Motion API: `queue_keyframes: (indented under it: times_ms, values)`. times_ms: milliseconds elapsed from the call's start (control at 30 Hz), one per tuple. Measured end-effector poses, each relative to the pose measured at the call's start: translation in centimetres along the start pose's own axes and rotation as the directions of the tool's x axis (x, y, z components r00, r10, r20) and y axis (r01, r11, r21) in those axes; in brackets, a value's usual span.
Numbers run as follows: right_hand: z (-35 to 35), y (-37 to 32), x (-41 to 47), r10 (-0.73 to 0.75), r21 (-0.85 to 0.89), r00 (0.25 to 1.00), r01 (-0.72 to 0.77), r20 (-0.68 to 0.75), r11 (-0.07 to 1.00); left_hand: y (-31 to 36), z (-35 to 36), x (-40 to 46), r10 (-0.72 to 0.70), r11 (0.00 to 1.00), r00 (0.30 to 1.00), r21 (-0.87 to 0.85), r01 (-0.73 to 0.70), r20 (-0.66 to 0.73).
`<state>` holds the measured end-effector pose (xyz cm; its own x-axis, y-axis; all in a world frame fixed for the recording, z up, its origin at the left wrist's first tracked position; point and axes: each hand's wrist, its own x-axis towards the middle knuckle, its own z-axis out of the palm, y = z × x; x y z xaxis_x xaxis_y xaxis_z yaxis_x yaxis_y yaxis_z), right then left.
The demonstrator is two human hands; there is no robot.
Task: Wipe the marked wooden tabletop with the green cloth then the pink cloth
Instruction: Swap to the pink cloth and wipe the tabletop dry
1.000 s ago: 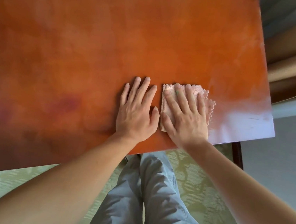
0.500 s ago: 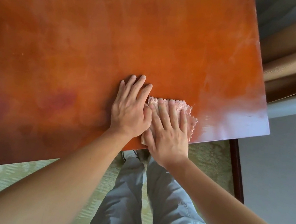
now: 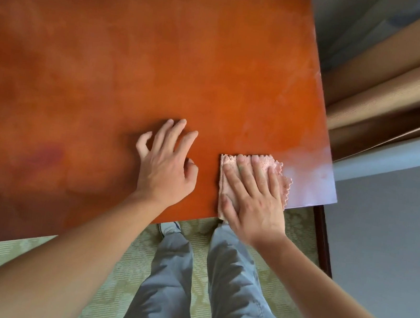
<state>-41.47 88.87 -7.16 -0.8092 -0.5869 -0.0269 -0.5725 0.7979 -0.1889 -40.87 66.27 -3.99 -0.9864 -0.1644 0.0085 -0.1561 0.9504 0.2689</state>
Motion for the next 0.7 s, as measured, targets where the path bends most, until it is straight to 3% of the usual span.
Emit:
queue_keyframes:
  times_ms: [267,467,700]
  values:
    - [-0.6,1.7,-0.3,0.009,-0.008,0.999,-0.009,0.035,1.0,3.0,2.2,4.1,0.024,1.0,0.997,0.0,-0.024,0.074]
    - [-1.1,1.3,0.8,0.028,0.006,0.999,-0.028,0.039,1.0,2.4,3.3,4.1,0.026,0.998,0.999,0.054,-0.028,0.038]
    - [-1.7,2.7,9.2,0.031,0.019,0.999,-0.032,0.039,0.999,2.5,3.3,3.9,0.033,0.997,0.999,0.068,-0.032,-0.011]
